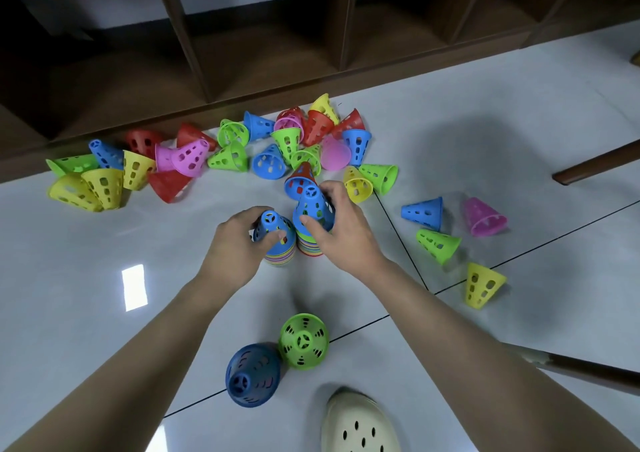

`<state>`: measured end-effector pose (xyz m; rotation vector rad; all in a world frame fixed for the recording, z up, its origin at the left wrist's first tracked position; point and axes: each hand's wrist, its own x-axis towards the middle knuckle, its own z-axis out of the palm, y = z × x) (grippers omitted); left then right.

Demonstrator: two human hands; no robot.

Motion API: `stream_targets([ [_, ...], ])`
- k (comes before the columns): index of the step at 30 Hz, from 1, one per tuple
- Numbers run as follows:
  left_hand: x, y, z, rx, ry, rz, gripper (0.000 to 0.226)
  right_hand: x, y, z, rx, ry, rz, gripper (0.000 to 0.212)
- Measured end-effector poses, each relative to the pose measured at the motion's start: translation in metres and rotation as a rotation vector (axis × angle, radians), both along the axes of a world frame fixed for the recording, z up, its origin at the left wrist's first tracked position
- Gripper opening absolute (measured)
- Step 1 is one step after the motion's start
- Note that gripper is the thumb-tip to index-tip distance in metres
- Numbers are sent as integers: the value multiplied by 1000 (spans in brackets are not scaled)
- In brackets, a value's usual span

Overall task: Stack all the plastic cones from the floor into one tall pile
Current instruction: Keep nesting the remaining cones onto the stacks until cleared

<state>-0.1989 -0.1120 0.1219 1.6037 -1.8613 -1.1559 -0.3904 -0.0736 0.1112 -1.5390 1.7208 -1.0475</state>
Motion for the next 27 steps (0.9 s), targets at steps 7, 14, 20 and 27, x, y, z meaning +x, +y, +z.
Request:
stream_targets([
  [7,-14,3,16,-230,9,19,44,-7,4,-16,111,51,-1,49],
  [14,-60,3,46,-479,91,-68,25,-55,23,-19,41,322,-132,49],
  [20,-80,-4,34,-453,57,-166,25,-126,68,-61,461,668,-545,59],
  [27,-84,-12,21,-373,23,-158,15,-131,79,-78,558,793,-463,47],
])
